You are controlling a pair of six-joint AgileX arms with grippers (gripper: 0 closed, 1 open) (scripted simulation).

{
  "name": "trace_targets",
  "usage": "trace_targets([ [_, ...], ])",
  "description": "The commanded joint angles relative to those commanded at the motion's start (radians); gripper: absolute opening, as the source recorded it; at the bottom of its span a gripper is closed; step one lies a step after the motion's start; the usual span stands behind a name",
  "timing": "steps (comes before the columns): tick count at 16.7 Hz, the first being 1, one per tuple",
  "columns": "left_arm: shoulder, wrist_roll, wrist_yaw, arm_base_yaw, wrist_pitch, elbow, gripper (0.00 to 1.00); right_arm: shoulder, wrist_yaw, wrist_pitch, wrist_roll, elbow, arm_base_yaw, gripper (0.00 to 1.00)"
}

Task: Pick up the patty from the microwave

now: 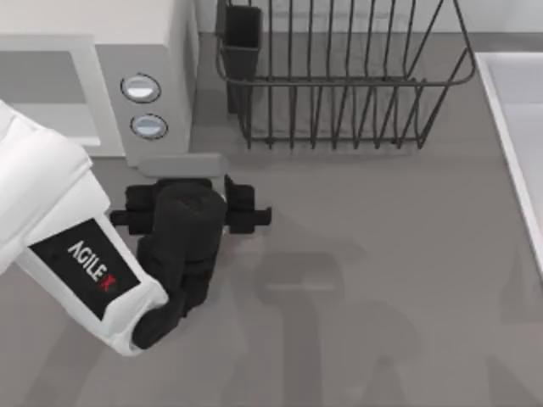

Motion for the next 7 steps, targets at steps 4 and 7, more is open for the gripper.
trace_targets([
  [4, 0.000, 0.000, 0.000, 0.000, 0.000, 0.000, 1.00, 0.000, 0.000, 0.000, 0.000, 0.000, 0.000, 1.00],
  [7, 0.000, 0.000, 0.000, 0.000, 0.000, 0.000, 1.00, 0.000, 0.000, 0.000, 0.000, 0.000, 0.000, 1.00],
])
